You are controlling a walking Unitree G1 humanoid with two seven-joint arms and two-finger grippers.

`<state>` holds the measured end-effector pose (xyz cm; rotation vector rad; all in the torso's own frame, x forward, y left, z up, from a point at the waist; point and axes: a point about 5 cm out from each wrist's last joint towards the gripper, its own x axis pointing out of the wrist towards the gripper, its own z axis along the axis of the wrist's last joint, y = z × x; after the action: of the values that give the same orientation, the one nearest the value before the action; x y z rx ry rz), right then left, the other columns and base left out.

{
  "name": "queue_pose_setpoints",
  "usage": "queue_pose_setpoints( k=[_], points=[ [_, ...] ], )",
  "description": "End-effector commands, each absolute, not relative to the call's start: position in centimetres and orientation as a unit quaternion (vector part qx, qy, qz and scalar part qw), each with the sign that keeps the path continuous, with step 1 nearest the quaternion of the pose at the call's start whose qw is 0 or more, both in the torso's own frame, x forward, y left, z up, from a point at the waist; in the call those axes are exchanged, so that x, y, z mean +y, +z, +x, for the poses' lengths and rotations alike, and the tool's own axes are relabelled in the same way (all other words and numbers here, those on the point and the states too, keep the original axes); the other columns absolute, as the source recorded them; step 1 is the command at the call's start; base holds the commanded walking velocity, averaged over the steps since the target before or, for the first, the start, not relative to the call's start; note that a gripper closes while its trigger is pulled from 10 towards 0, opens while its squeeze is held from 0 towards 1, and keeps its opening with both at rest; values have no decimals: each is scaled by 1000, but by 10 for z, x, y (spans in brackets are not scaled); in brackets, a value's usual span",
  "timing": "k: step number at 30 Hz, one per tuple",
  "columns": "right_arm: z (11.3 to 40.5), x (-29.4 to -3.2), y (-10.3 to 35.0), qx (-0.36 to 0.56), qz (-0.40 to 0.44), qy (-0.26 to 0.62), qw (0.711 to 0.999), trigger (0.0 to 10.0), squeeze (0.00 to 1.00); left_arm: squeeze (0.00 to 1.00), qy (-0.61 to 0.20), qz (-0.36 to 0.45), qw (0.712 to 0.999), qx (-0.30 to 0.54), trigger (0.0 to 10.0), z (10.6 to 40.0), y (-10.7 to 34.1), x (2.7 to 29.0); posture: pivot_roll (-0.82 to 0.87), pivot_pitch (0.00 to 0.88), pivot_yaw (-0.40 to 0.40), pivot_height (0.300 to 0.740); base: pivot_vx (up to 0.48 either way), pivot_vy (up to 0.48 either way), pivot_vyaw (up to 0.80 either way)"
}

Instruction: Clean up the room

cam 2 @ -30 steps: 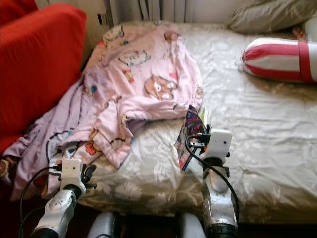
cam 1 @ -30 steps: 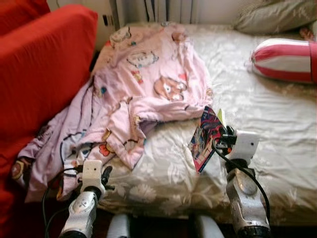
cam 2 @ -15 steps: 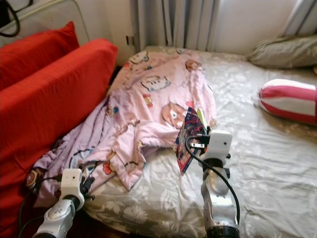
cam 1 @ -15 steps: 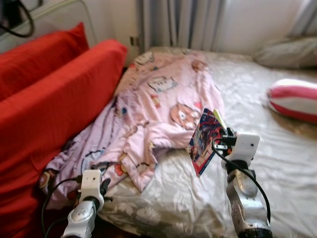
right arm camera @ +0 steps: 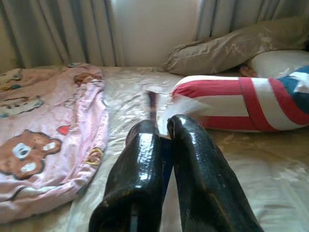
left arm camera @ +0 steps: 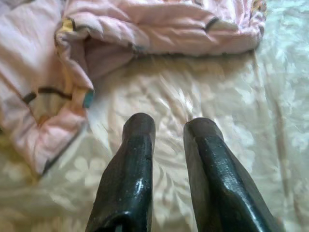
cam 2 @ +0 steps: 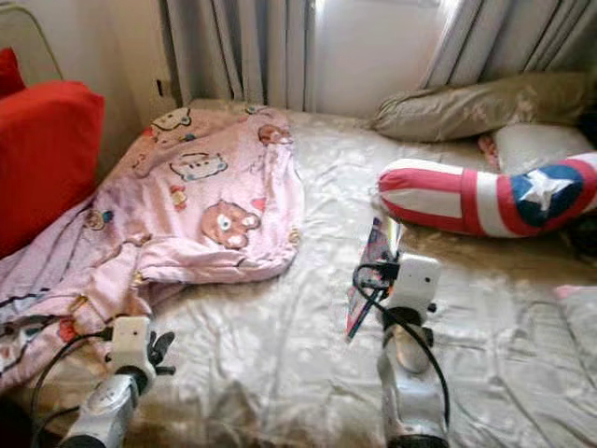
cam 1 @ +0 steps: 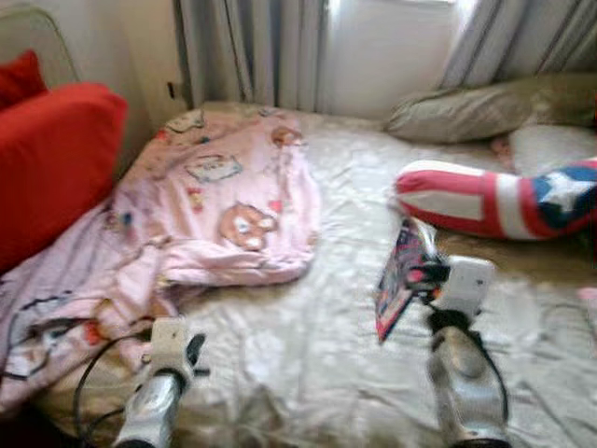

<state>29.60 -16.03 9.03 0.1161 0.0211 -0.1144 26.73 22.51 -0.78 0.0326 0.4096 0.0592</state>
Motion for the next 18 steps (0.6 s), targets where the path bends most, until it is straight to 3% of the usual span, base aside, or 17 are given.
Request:
queue_pose_setpoints(
  k=[1, 18],
  points=[
    [299, -164, 103, -16, 57, -61, 996, 10000, 0, 0, 27, 17, 980, 196, 10000, 271, -5, 223, 40, 57, -34, 728, 0, -461, 0],
    [300, -165, 104, -13, 56, -62, 996, 10000, 0, 0, 22, 20, 982, 189, 10000, 275, -2, 219, 33, 72, -36, 728, 0, -461, 0]
  ],
)
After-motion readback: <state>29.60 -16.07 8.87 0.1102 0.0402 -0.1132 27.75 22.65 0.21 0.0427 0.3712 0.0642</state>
